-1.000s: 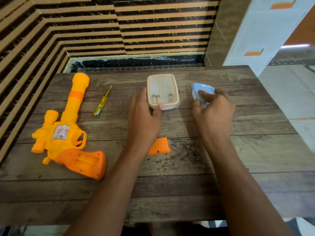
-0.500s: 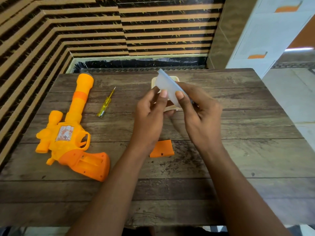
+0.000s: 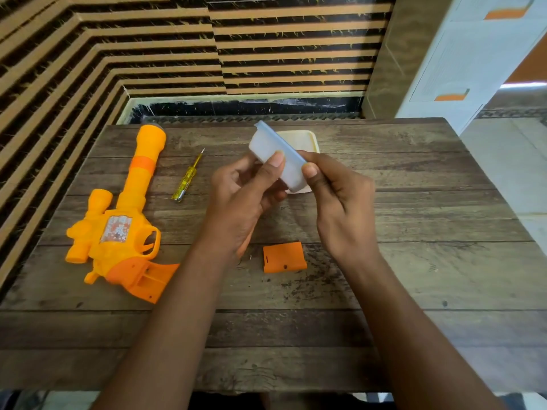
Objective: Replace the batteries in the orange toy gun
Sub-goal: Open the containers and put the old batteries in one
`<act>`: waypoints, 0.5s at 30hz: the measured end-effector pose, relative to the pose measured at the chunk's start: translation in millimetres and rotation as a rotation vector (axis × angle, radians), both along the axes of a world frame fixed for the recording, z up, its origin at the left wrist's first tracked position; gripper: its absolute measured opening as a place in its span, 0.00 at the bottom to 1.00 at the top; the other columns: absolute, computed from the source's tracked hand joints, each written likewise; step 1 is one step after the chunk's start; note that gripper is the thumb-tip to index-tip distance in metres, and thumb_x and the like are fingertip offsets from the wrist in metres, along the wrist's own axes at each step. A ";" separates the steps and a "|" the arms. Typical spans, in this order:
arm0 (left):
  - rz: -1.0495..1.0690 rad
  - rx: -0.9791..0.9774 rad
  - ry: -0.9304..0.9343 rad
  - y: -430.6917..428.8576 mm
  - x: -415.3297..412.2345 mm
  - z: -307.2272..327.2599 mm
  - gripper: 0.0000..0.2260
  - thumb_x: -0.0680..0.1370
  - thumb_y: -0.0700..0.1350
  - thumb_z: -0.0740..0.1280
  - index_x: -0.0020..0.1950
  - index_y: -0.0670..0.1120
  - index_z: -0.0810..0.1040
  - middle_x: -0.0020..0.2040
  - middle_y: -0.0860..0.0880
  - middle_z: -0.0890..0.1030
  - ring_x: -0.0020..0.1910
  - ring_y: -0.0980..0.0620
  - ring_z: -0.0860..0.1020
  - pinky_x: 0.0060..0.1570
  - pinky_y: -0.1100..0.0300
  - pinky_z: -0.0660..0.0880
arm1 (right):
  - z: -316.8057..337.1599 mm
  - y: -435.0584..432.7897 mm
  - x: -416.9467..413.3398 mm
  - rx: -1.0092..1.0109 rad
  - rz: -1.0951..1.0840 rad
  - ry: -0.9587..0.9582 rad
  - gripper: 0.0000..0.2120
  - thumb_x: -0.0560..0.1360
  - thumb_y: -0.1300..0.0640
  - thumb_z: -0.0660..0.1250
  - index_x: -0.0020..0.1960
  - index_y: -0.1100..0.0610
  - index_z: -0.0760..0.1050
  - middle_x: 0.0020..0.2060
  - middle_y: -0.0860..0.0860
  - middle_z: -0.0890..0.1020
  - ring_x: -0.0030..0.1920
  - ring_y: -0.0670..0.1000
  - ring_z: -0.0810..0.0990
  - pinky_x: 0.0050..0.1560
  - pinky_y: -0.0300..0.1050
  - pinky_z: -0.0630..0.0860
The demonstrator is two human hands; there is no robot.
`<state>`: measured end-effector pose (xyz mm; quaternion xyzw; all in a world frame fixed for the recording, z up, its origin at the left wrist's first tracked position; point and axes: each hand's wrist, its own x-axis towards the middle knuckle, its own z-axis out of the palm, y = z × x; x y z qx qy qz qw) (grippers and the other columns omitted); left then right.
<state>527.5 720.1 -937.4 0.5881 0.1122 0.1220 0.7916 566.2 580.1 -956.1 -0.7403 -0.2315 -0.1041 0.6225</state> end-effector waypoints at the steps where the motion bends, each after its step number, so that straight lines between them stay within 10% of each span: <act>1: -0.005 0.012 0.002 1.9 0.1 -0.1 0.13 0.81 0.44 0.70 0.63 0.39 0.82 0.53 0.41 0.85 0.52 0.47 0.84 0.45 0.58 0.80 | 0.0 0.3 0.0 0.016 0.010 0.015 0.14 0.84 0.56 0.63 0.63 0.58 0.84 0.42 0.55 0.87 0.41 0.57 0.83 0.41 0.60 0.78; 8: 0.000 0.066 -0.002 7.5 0.0 -3.4 0.15 0.78 0.45 0.73 0.62 0.40 0.83 0.56 0.37 0.85 0.54 0.41 0.82 0.52 0.47 0.78 | -3.8 -0.1 2.8 0.156 0.029 0.160 0.13 0.83 0.58 0.63 0.55 0.63 0.86 0.36 0.57 0.82 0.38 0.51 0.76 0.39 0.47 0.71; 15: 0.009 -0.085 0.051 8.2 -3.9 4.3 0.15 0.78 0.45 0.72 0.62 0.41 0.82 0.53 0.41 0.85 0.51 0.47 0.81 0.44 0.61 0.79 | -1.3 -0.3 0.3 0.105 0.081 0.065 0.10 0.82 0.61 0.67 0.61 0.61 0.84 0.48 0.52 0.88 0.47 0.53 0.86 0.46 0.53 0.83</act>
